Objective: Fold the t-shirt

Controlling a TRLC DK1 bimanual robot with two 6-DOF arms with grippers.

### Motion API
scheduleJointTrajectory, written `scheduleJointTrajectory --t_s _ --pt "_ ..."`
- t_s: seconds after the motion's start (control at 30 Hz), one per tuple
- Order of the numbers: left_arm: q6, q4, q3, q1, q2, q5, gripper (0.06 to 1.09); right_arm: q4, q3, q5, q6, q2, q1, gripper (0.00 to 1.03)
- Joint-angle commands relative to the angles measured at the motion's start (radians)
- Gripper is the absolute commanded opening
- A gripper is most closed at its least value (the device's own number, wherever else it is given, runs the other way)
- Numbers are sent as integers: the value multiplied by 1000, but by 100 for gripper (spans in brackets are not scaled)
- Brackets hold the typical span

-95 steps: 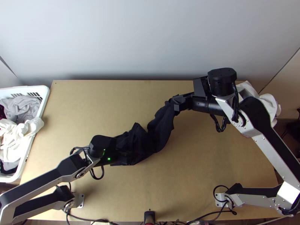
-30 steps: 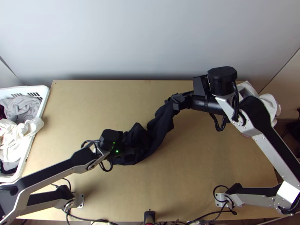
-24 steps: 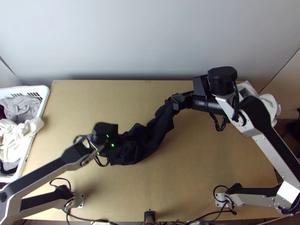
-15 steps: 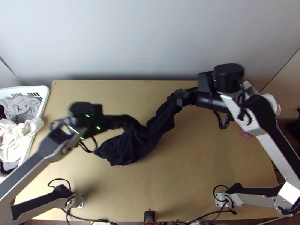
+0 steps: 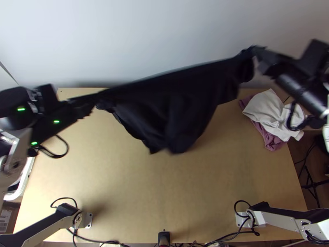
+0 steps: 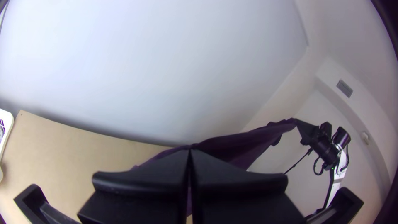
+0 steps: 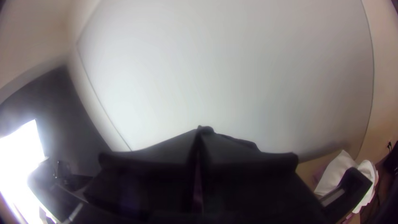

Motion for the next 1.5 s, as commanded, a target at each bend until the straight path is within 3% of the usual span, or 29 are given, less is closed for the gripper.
scheduleJointTrajectory --t_s 0.0,0.2,0.43,0.7,0.97,1.13,1.33,1.47 --pt "-44 -73 190 31 -40 16 9 -7 150 54 21 -28 -65 3" --pt "-69 -83 225 22 -118 119 9 -52 148 49 15 -94 -45 3" --pt "-150 15 234 10 -238 240 9 -76 183 -14 15 -174 -31 3" --pt "-265 53 234 16 -325 365 9 -83 213 -143 112 -251 -74 3" --pt "-285 55 176 56 -379 378 9 -138 223 -216 159 -268 -97 3" --pt "-219 104 -11 153 -398 377 9 -149 -21 -224 106 -269 -85 3" --pt "-126 203 -317 196 -344 371 9 65 -404 -220 57 -237 -46 3" --pt "-61 381 -579 262 -304 371 9 272 -692 -201 37 -203 -17 3"
